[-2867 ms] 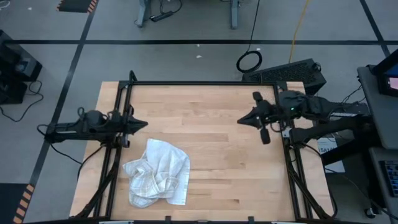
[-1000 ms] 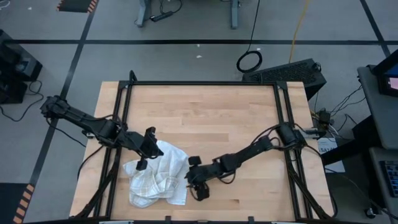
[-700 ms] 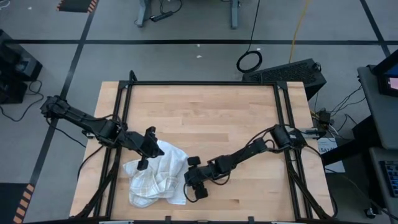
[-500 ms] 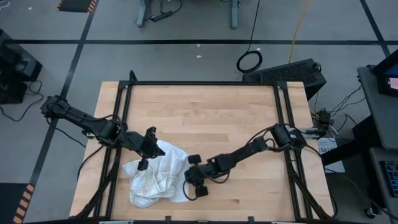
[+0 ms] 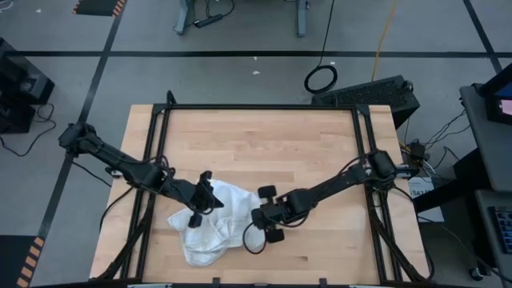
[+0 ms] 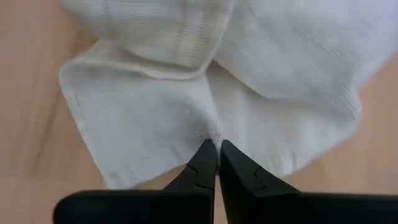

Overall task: Roll towel
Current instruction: Fold the brown checkered towel

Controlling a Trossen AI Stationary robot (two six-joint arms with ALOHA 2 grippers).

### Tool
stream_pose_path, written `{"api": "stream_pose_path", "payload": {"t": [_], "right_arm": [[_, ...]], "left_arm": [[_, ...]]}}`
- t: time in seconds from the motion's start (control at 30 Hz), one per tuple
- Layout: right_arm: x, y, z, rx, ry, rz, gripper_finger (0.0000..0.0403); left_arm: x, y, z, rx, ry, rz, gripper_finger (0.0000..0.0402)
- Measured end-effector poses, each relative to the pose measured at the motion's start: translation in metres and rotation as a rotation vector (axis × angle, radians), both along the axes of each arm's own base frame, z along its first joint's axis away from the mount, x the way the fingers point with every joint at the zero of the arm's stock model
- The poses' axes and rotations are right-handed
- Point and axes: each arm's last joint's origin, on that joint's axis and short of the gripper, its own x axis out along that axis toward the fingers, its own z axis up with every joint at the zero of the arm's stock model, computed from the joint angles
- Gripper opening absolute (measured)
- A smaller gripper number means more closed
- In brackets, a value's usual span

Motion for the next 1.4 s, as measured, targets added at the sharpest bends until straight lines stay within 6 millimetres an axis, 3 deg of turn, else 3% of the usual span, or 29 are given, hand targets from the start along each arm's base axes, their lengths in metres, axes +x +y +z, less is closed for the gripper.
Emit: {"api": "stream_pose_path", "payload": {"t": [0.23, 0.43, 0.57, 0.7, 1.07, 1.2, 1.4], "right_arm": [[-0.019, -0.004, 0.041, -0.054, -0.057, -0.027, 0.0002], [-0.022, -0.009, 0.059, -0.093, -0.115, -0.015, 0.0002], [-0.022, -0.011, 0.059, -0.11, -0.118, -0.023, 0.0002], [-0.025, -0.007, 0.058, -0.094, -0.107, -0.043, 0.0002], [-0.039, 0.01, 0.04, -0.066, -0.079, -0.071, 0.0002], [-0.039, 0.01, 0.036, -0.055, -0.1, -0.083, 0.0004], [-0.04, 0.013, 0.033, -0.025, -0.105, -0.117, 0.0043]], "left_arm": [[0.015, -0.024, -0.01, 0.026, -0.09, -0.008, 0.002], [0.037, -0.037, -0.029, 0.067, -0.162, -0.015, 0.0039], [0.047, -0.038, -0.038, 0.185, -0.22, 0.086, 0.0071], [0.052, -0.026, -0.038, 0.258, -0.226, 0.203, 0.01], [0.061, 0.004, -0.072, 0.24, 0.043, 0.15, 0.0158], [0.063, 0.008, -0.089, 0.301, 0.126, 0.133, 0.0138], [0.062, 0.009, -0.098, 0.372, 0.169, 0.14, 0.0027]]}}
